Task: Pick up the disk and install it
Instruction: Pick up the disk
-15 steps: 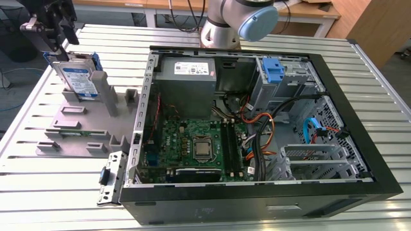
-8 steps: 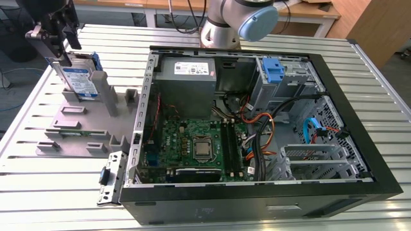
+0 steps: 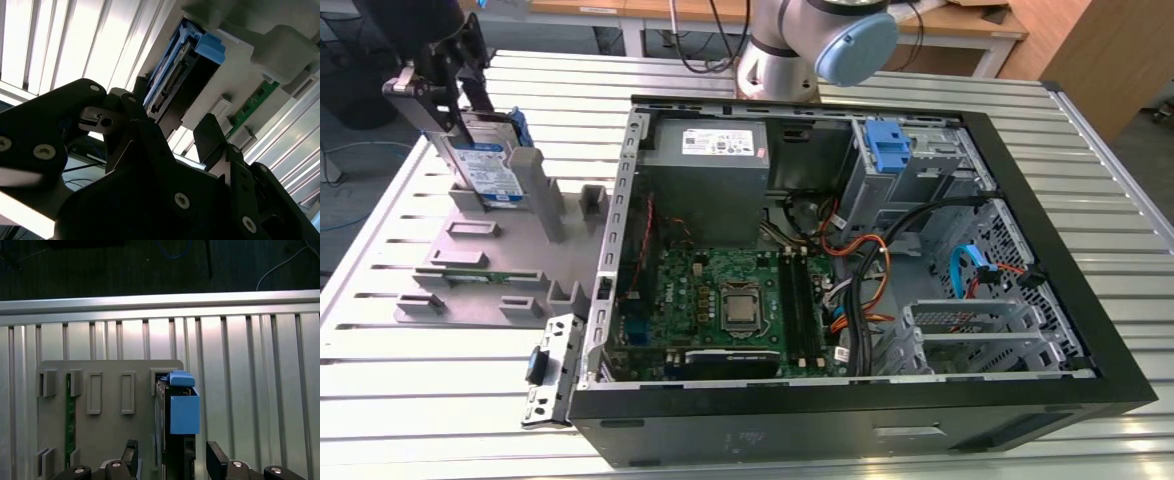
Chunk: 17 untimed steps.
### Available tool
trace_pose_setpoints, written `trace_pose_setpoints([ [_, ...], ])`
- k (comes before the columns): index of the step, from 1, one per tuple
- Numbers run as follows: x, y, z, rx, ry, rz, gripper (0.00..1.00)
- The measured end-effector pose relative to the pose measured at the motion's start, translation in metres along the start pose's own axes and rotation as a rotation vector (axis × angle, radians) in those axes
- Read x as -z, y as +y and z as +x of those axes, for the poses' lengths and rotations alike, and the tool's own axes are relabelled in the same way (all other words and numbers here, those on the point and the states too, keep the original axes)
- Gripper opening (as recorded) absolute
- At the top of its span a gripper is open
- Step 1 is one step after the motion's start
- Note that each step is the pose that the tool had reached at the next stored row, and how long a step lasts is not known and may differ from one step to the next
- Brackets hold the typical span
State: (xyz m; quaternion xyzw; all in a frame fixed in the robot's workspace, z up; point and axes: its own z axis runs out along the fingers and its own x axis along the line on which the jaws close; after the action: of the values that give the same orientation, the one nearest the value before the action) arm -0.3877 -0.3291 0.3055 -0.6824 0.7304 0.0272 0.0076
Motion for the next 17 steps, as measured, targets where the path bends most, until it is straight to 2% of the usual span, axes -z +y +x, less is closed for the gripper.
trace_pose_setpoints([
  [3, -0.0027, 0.0009, 0.0002, 0.0, -0.0006, 0.0006, 0.64],
  [17, -0.0043, 0.001, -0.0022, 0.0, -0.0006, 0.0006, 0.64],
])
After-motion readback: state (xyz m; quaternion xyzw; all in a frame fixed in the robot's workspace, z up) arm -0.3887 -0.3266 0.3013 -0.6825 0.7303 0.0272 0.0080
